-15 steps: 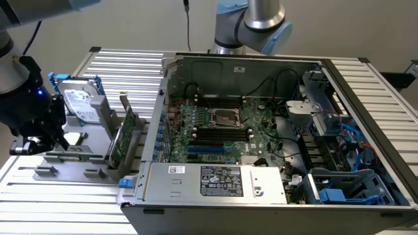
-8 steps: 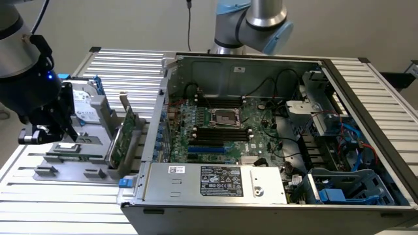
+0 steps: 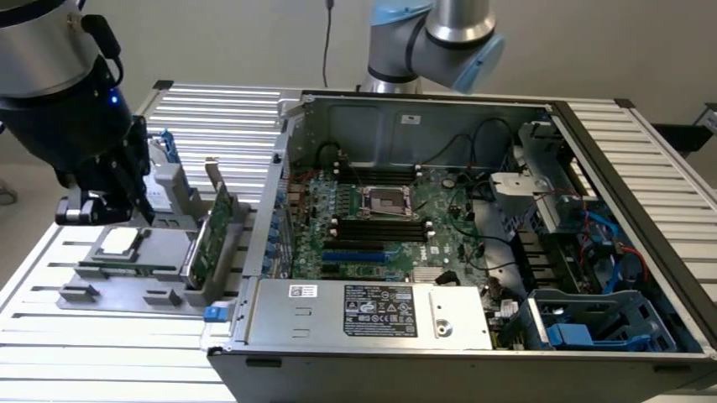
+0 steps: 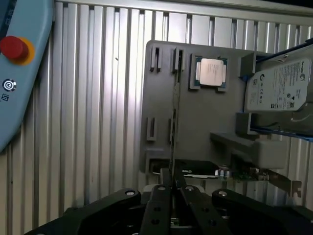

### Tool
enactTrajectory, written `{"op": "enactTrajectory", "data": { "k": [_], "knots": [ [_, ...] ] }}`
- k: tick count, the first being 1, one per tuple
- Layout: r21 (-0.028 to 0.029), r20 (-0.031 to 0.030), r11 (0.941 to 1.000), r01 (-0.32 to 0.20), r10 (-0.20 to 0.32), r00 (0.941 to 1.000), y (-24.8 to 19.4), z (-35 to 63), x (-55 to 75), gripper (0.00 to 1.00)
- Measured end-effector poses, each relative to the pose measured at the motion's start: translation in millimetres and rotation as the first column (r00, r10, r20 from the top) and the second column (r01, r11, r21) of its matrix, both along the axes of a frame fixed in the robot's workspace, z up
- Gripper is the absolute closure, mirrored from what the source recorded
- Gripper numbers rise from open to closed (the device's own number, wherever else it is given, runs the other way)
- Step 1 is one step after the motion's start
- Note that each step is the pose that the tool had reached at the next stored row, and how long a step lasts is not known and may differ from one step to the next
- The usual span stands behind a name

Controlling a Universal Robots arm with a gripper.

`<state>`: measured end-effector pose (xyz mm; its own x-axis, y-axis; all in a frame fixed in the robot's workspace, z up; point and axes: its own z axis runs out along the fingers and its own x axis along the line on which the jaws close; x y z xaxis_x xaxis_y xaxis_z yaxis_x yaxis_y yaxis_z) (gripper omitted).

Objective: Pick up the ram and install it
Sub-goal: 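Pick up the ram and move it above insertion slot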

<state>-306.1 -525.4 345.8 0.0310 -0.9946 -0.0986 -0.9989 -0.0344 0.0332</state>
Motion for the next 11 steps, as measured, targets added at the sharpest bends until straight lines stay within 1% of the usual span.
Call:
{"op": "enactTrajectory", "data": {
  "k": [5,11],
  "knots": [
    [0.0088,-0.0028,1.0,-0.001,0.001,1.0,0.0,16.1,22.8,0.86],
    [0.0131,-0.0036,0.9999,-0.001,0.001,1.0,0.6,28.1,49.4,0.86]
  ]
}}
